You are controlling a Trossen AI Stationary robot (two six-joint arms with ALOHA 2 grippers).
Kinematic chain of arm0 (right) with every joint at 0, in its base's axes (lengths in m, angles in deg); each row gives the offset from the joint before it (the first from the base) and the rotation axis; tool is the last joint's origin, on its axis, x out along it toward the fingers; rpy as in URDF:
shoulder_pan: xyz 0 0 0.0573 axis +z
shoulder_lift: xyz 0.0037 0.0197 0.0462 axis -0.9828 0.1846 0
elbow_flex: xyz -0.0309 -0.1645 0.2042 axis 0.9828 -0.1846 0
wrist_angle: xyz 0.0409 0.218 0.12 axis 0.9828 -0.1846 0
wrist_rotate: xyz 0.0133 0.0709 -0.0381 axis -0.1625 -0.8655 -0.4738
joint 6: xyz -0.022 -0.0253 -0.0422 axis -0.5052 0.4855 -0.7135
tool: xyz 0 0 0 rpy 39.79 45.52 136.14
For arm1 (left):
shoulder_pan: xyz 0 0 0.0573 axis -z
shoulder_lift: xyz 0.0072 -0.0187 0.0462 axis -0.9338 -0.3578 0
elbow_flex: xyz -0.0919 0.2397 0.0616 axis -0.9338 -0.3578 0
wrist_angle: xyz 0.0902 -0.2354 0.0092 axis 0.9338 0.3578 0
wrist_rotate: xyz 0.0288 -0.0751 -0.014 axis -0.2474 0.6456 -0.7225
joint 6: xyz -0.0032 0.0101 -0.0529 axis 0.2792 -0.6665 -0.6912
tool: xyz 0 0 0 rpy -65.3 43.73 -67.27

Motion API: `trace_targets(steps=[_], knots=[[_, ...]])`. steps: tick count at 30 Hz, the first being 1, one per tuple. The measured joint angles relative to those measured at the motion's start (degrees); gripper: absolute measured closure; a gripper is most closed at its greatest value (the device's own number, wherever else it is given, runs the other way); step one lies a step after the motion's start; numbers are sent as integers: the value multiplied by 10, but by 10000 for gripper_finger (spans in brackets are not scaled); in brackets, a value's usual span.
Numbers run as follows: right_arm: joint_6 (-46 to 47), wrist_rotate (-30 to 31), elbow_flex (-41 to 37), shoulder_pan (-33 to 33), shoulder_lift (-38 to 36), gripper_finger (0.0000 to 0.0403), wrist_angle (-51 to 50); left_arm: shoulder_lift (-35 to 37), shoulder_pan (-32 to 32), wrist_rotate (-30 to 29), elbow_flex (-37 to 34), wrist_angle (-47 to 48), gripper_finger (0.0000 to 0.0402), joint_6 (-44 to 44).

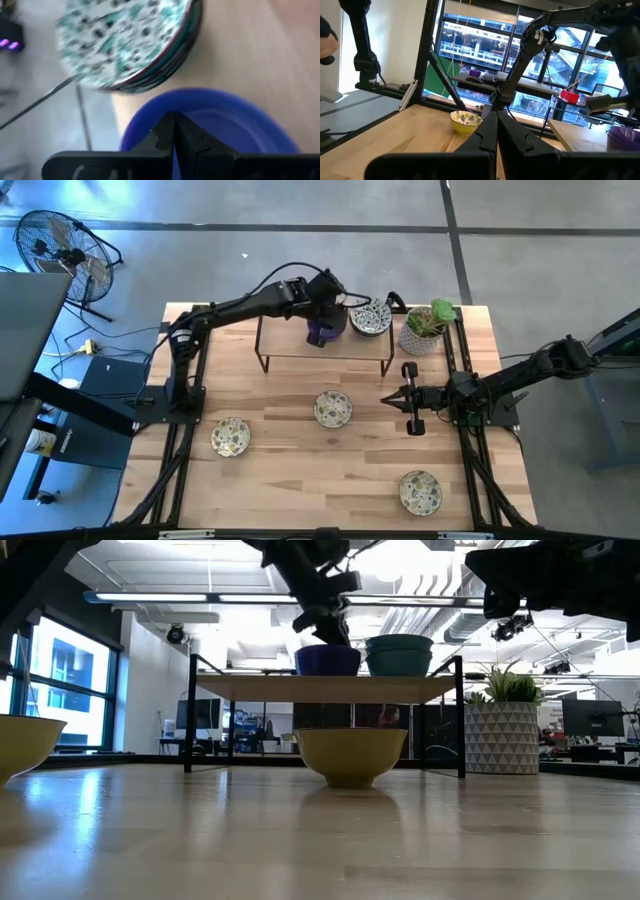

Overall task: Pick & Place Mini bowls
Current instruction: Put the top yellow patterned bowl on the shelf

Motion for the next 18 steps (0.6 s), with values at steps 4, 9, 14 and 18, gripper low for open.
trace_targets(steps=[4, 9, 14, 18], knots=[[0, 0, 0, 0, 0, 403, -2, 28, 19, -48, -17, 4, 401, -21], [-1, 0, 0, 0, 0, 403, -8, 78, 59, -100, -87, -17, 401, -44], [1, 0, 0, 0, 0, 403, -13, 158, 103, -90, -210, -128, 401, -66], [4, 0, 0, 0, 0, 403, -17, 222, 143, -82, -315, -230, 401, -87]])
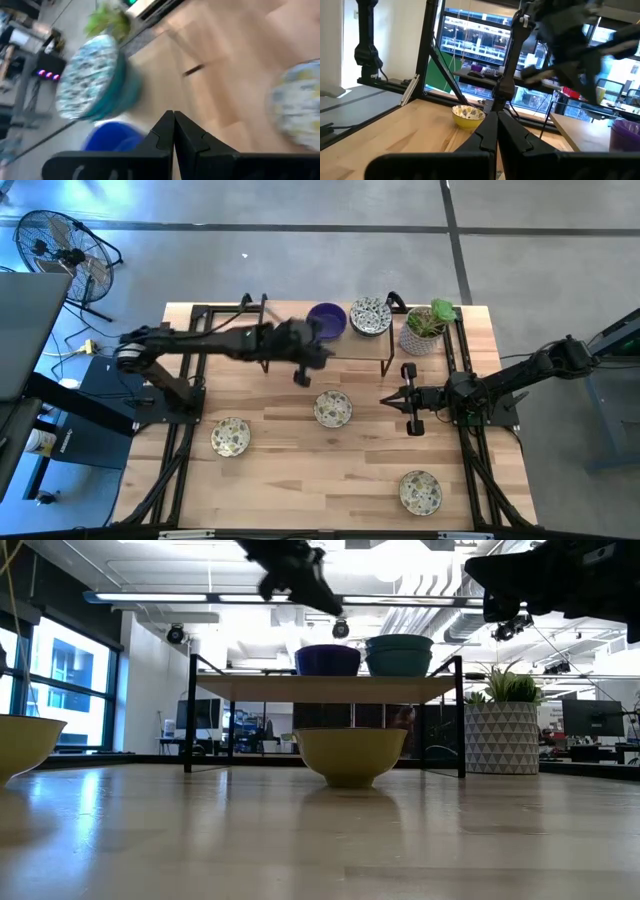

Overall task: Pick & Place Mini bowls
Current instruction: Put the top yellow patterned bowl on the shelf

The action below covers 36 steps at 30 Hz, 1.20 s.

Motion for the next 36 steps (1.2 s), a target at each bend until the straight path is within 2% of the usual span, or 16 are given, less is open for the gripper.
trace_targets(steps=[4, 11, 24, 27, 31, 36], knots=[[0, 2, 0, 0, 0, 403, 0, 60, 39, 16, -88, -77, 401, -33], [2, 5, 0, 0, 0, 403, -5, 116, 109, 4, -170, -66, 401, -111], [1, 18, 0, 0, 0, 403, -8, 119, 277, 2, -172, 200, 398, -408], [-3, 18, 0, 0, 0, 403, -8, 119, 308, 17, -172, 258, 382, -485], [-4, 18, 0, 0, 0, 403, -8, 117, 350, 67, -172, 334, 341, -592], [-4, 18, 0, 0, 0, 403, -8, 93, 409, 101, -172, 352, 286, -684]])
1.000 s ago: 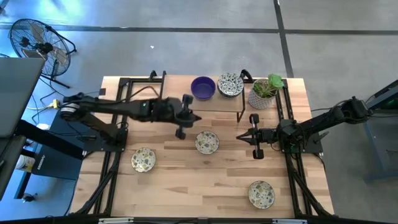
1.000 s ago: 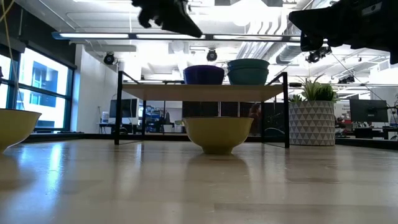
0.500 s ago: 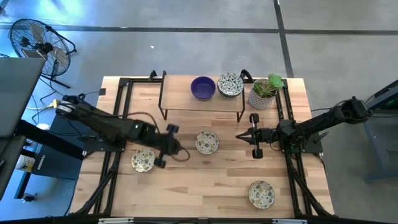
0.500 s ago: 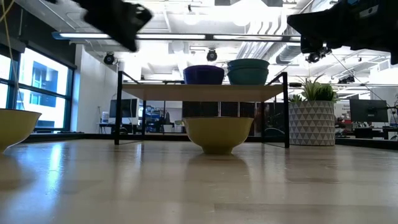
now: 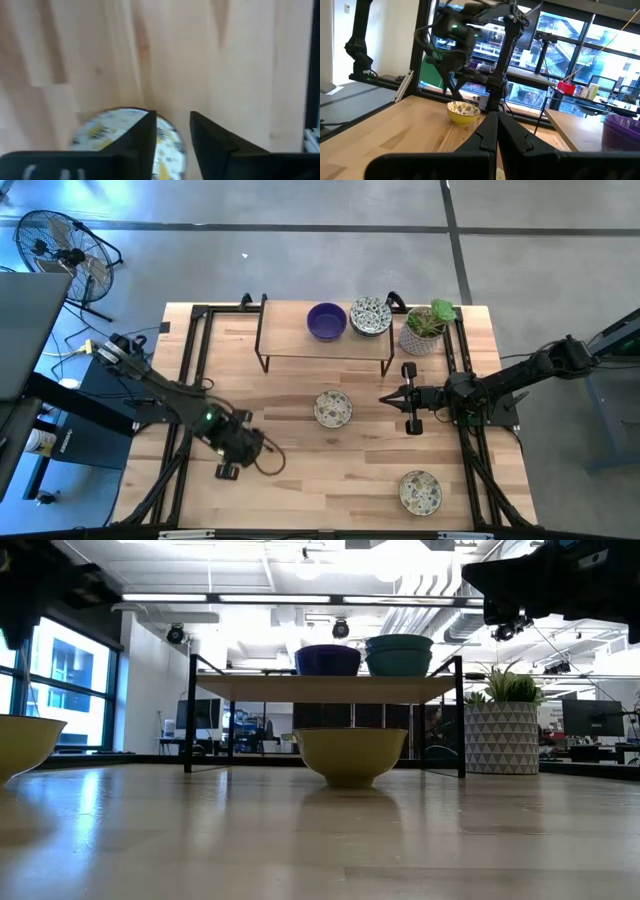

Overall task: Pick & Place Mini bowls
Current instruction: Put the top yellow patterned bowl on the shelf

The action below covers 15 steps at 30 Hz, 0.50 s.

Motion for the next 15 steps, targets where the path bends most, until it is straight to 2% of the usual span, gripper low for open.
trace_targets(steps=[6, 15], knots=[[-1, 0, 0, 0, 0, 403, 5, -48, 49, -2, 1, 0, 242, -72], [-5, 0, 0, 0, 0, 403, 9, -106, 52, -35, 34, 72, 236, -136]])
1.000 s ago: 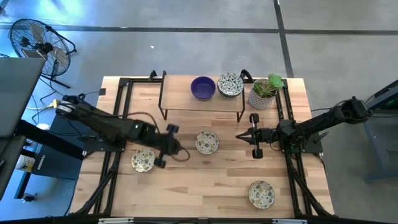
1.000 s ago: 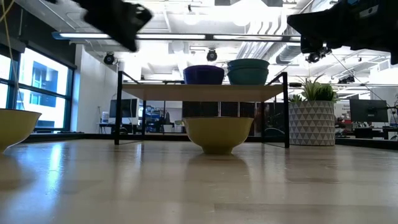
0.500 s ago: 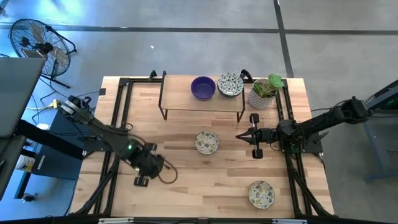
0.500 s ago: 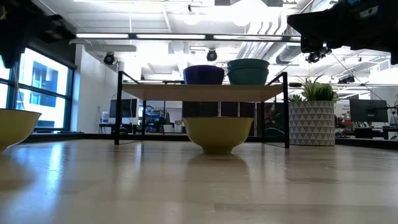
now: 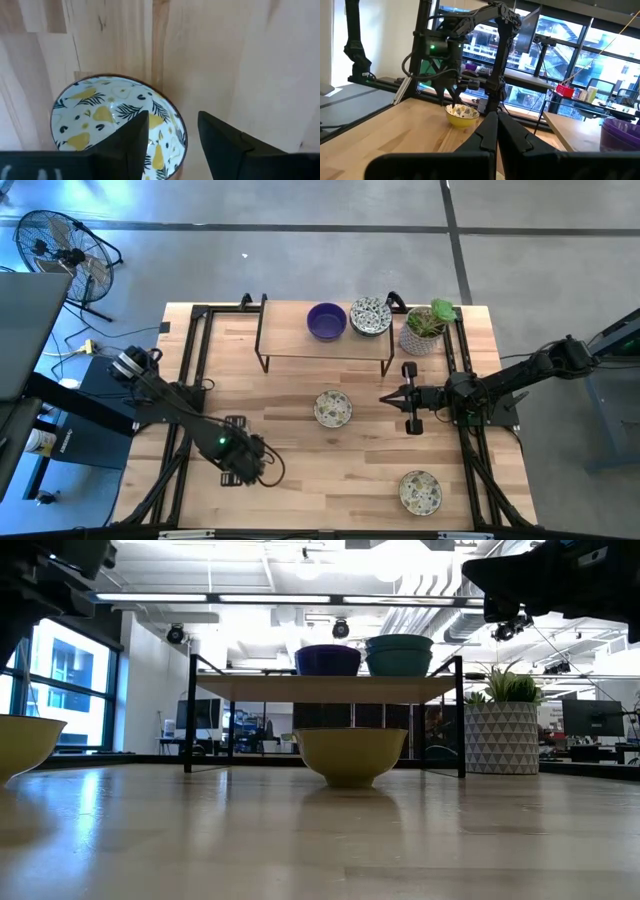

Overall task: Pick & Place Mini bowls
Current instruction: Put the top yellow patterned bowl on the shelf

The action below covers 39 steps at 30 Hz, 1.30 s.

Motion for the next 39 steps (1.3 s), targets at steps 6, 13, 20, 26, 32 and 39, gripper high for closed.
trace_targets(steps=[6, 13, 20, 26, 32, 39], knots=[[0, 0, 0, 0, 0, 403, 2, -10, 0, 1, 7, -12, 236, -37], [0, -3, 0, 0, 0, 403, 2, -10, 0, -14, 7, -7, 236, -84], [0, -3, 0, 0, 0, 403, 4, -49, 0, -5, 7, -1, 236, -90], [0, -3, 0, 0, 0, 403, 4, -75, 0, -3, 6, 9, 244, -92], [-2, -3, 0, 0, 0, 403, 4, -77, 0, -4, 6, 13, 322, -85], [-2, -3, 0, 0, 0, 403, 4, -76, 0, -8, 7, 26, 385, -67]])
